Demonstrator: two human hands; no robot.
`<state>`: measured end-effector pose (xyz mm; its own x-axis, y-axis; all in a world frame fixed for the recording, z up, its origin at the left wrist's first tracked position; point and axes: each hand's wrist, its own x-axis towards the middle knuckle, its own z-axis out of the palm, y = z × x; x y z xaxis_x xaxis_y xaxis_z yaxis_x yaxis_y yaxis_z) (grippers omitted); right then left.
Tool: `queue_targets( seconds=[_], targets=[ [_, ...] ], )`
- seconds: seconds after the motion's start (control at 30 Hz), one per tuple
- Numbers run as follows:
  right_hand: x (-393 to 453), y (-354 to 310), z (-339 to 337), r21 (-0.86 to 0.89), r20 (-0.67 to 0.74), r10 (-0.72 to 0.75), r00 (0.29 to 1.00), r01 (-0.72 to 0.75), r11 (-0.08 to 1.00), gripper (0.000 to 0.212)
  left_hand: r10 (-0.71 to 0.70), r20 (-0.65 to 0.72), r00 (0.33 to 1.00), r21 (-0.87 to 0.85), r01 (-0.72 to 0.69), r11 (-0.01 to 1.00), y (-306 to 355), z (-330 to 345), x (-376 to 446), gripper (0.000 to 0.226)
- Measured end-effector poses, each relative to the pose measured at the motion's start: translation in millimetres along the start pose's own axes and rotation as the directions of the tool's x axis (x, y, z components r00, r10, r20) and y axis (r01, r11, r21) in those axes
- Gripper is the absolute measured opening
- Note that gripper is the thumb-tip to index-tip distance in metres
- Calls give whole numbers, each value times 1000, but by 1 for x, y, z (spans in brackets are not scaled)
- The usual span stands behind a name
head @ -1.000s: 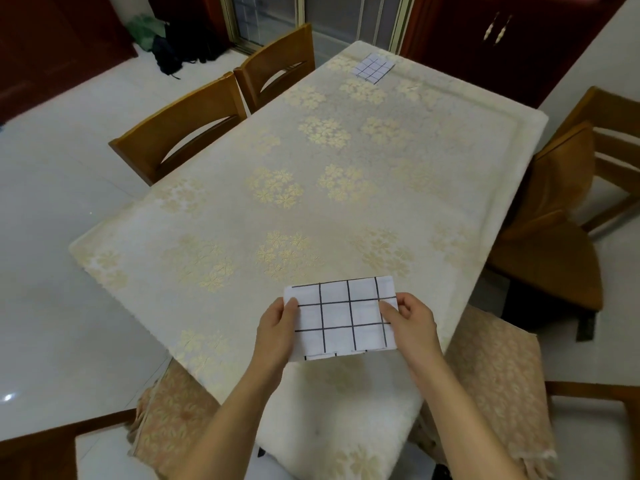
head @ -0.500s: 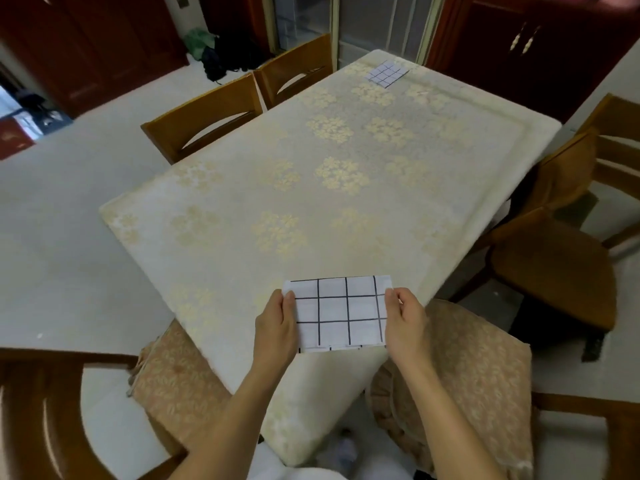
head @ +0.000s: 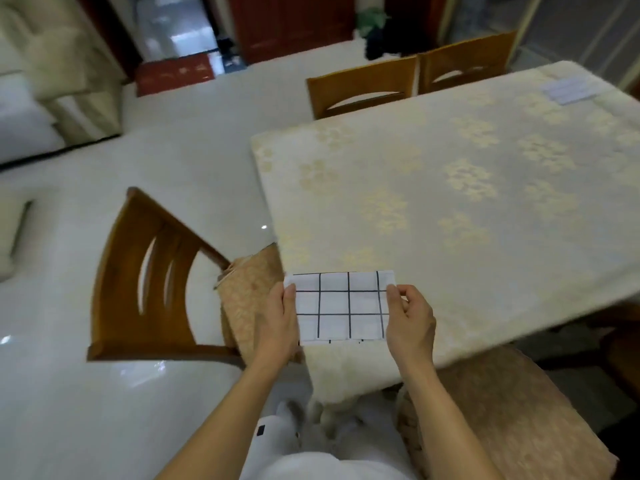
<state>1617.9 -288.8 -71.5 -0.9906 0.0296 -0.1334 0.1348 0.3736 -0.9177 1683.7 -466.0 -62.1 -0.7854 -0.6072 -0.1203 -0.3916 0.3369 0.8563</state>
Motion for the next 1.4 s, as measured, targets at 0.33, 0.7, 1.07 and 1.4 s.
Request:
queue_targets(
  seconds=[0.33,0.7,1.07,1.4],
  targets=[
    [-56,-42,119,-25,376,-152,914,173,985,18,-275,-400,874,-112,251,961,-77,-115,-49,26],
    [-172,-79,238,-36,639,-224,736,319,947,22,-382,-624,681,-212,323,922,-160,-240,-110,36],
    [-295,-106,355,-51,665,-222,713,340,939,17,-381,-636,671,-198,335,921,-262,-383,-134,40],
    [-350,-131,430,-35,706,-256,661,394,919,17,-425,-643,637,-250,350,903,-310,-460,-137,41]
  ],
)
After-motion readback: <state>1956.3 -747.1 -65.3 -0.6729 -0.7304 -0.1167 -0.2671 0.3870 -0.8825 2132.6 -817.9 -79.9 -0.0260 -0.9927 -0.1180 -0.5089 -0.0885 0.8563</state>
